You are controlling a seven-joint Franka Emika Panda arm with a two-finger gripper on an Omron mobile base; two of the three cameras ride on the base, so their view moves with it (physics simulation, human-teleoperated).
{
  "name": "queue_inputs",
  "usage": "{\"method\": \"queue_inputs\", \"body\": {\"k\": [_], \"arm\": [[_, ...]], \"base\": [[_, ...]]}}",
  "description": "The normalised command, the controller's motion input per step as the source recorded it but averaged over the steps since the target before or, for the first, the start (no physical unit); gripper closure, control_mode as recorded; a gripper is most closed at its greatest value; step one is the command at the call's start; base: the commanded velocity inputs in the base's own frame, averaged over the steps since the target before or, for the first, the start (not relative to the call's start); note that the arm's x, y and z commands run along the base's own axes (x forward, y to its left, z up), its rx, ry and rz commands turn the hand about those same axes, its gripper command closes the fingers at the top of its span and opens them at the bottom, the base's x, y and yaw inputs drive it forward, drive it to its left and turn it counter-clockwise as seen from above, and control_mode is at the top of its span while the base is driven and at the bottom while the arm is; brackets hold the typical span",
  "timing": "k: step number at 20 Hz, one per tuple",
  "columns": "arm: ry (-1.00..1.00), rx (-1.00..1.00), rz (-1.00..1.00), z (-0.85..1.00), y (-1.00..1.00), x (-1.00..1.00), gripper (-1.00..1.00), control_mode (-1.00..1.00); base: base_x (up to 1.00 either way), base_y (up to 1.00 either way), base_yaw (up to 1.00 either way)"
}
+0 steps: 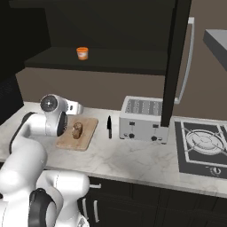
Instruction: Pick the bread, place it on the cutting board, pick the jam, place it on the counter, and close the cabinet.
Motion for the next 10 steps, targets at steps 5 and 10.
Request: {"method": "queue_inputs", "body": {"k": [5, 10], "arm": [[0.02, 0.0, 0.0, 0.37, 0.0, -0.1, -1.0, -1.0], [0.04, 0.0, 0.0, 0.34, 0.0, -0.07, -1.0, -1.0]], "base": [[0.0, 0.0, 0.0], [0.0, 0.0, 0.0]]}}
